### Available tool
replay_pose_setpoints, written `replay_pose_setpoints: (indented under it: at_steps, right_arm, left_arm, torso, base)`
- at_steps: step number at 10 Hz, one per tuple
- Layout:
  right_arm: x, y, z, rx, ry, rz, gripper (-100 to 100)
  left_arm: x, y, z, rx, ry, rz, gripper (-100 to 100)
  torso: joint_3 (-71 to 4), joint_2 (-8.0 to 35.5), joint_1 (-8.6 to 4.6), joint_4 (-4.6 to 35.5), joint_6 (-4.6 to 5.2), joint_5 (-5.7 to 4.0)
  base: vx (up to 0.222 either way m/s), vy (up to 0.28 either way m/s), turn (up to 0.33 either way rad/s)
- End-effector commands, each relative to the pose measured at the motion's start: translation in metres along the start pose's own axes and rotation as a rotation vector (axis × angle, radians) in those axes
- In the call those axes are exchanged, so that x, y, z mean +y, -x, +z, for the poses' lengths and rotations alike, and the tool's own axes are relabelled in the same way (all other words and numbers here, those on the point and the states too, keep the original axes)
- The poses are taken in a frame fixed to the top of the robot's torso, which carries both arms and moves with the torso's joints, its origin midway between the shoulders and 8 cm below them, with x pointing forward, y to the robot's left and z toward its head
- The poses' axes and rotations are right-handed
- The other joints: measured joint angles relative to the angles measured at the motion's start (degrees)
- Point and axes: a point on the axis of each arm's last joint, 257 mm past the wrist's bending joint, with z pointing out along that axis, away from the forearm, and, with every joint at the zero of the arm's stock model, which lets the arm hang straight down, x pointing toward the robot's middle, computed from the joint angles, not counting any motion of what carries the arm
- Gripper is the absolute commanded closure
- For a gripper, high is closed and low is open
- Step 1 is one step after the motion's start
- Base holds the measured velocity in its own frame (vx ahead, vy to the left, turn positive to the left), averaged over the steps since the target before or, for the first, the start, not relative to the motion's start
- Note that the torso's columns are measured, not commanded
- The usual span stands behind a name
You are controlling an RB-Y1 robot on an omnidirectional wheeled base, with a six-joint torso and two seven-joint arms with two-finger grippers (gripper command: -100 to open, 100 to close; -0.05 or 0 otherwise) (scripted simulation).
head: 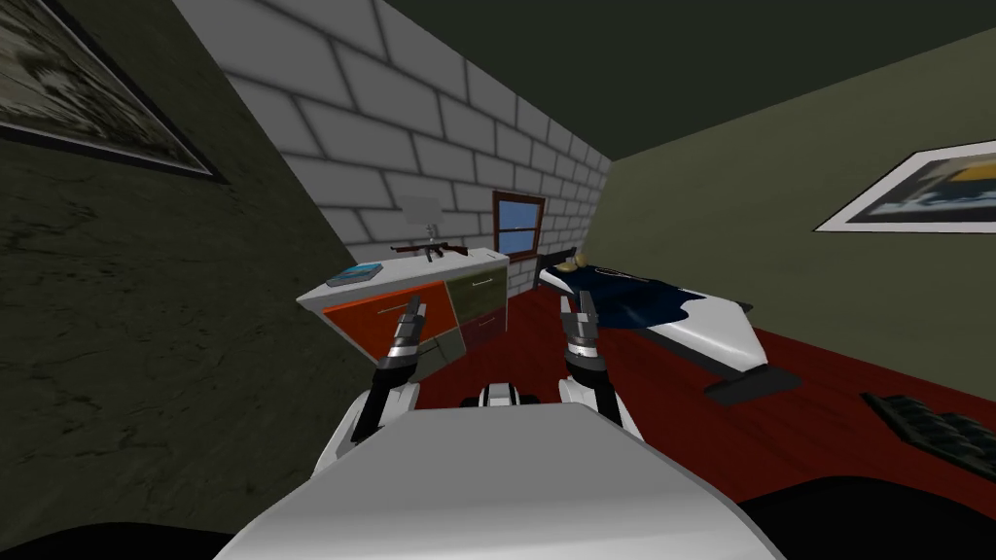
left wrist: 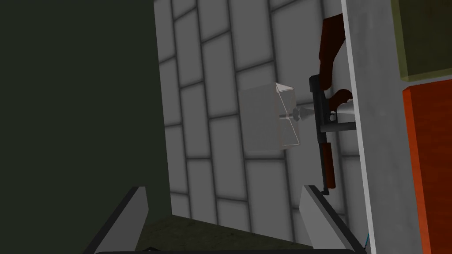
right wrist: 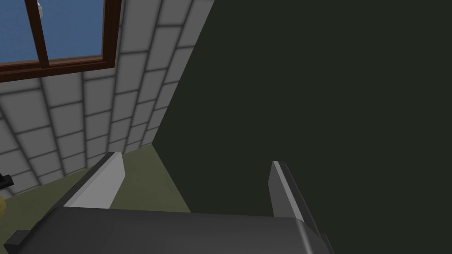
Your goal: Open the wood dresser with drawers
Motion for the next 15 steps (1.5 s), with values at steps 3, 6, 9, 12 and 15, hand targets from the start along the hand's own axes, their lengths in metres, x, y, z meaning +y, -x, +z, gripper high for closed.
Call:
replay_pose_setpoints:
  at_steps: [3, 6, 9, 12, 15]
  right_arm:
    - [0.000, 0.000, 0.000, 0.000, 0.000, 0.000, 0]
    - [0.000, 0.000, 0.000, 0.000, 0.000, 0.000, 0]
    - [0.000, 0.000, 0.000, 0.000, 0.000, 0.000, 0]
    - [0.000, 0.000, 0.000, 0.000, 0.000, 0.000, 0]
    - [0.000, 0.000, 0.000, 0.000, 0.000, 0.000, 0]
  left_arm:
    - [0.047, 0.006, -0.005, 0.008, 0.088, 0.008, -100]
    - [0.075, 0.012, -0.012, -0.016, 0.144, -0.005, -100]
    - [0.105, 0.020, -0.019, -0.029, 0.203, -0.009, -100]
    - [0.136, 0.031, -0.028, -0.028, 0.262, 0.004, -100]
    - [0.160, 0.039, -0.037, -0.053, 0.312, -0.009, -100]
  torso:
    - [0.1, 0.2, 0.20, 0.1, 0.00, 0.07]
    - [0.2, 0.4, 0.15, 0.1, 0.00, 0.05]
    - [0.1, 0.2, 0.01, 0.1, 0.00, 0.01]
    - [0.2, 0.3, 0.37, 0.1, -0.01, 0.12]
    - [0.1, 0.2, 0.10, 0.1, 0.00, 0.04]
  base:
    - [0.209, -0.126, 0.077]
    - [0.169, -0.135, 0.069]
    - [0.192, -0.188, 0.085]
    - [0.176, -0.140, 0.072]
    - [0.190, -0.153, 0.075]
